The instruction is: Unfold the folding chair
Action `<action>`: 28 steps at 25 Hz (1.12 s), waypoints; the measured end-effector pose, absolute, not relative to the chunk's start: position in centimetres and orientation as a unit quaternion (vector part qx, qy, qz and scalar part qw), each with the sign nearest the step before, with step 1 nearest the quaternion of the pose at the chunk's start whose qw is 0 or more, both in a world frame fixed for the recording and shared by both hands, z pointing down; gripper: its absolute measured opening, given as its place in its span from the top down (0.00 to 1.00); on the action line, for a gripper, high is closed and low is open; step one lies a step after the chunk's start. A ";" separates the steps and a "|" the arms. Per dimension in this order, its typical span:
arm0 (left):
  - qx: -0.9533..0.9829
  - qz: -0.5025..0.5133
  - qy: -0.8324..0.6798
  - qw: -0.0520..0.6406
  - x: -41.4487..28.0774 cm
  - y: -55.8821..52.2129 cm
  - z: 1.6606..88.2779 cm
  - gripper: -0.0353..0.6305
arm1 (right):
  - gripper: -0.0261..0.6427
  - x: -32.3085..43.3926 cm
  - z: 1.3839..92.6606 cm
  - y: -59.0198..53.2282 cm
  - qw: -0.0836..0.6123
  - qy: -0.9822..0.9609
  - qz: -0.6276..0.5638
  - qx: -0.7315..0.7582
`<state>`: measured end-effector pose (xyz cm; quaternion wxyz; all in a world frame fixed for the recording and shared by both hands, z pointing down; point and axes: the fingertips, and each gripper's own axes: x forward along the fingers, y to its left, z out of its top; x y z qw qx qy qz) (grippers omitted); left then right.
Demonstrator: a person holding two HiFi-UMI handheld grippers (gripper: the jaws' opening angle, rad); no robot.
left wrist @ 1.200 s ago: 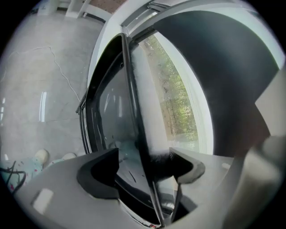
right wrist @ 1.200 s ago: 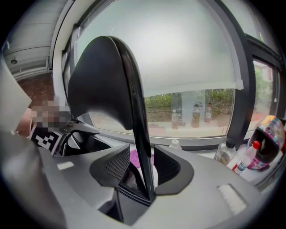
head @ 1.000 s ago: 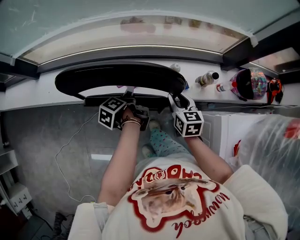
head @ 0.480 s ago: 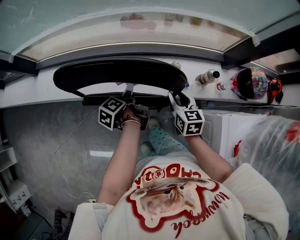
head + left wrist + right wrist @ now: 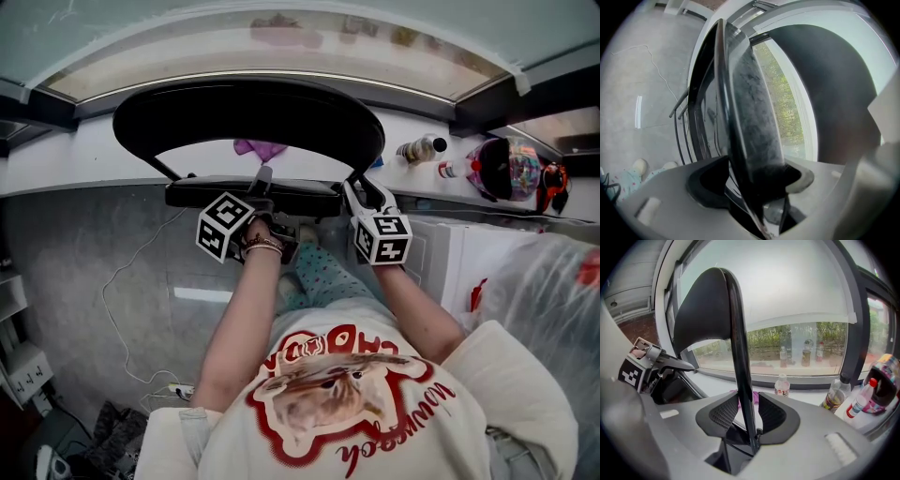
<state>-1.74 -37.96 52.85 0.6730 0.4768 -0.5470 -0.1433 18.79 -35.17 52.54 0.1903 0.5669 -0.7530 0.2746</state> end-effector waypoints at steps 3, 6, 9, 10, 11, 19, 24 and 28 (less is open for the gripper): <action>0.484 -0.144 -0.543 0.671 -1.7 -37.0 52.9 0.48 | 0.74 19.0 53.0 -35.2 0.189 -0.751 0.279 0.567; 0.489 -0.138 -0.544 0.668 -2.0 -36.0 52.9 0.50 | 0.77 18.7 53.2 -35.1 0.197 -0.750 0.279 0.567; 0.493 -0.135 -0.545 0.665 -2.3 -35.2 52.9 0.51 | 0.78 18.4 53.3 -34.9 0.206 -0.748 0.277 0.567; 0.494 -0.134 -0.545 0.664 -2.4 -35.0 52.9 0.51 | 0.78 18.4 53.3 -34.8 0.208 -0.748 0.276 0.566; 0.495 -0.132 -0.545 0.664 -2.4 -34.7 52.9 0.52 | 0.78 18.4 53.4 -34.8 0.210 -0.748 0.275 0.566; 0.511 -0.135 -0.538 0.657 -2.8 -32.1 53.2 0.55 | 0.80 18.4 53.8 -34.4 0.220 -0.740 0.266 0.577; 0.518 -0.142 -0.525 0.661 -3.1 -30.4 53.6 0.57 | 0.80 18.2 54.2 -34.2 0.227 -0.740 0.240 0.587; 0.517 -0.158 -0.504 0.674 -3.0 -28.7 53.9 0.59 | 0.79 18.2 54.4 -33.8 0.227 -0.740 0.212 0.597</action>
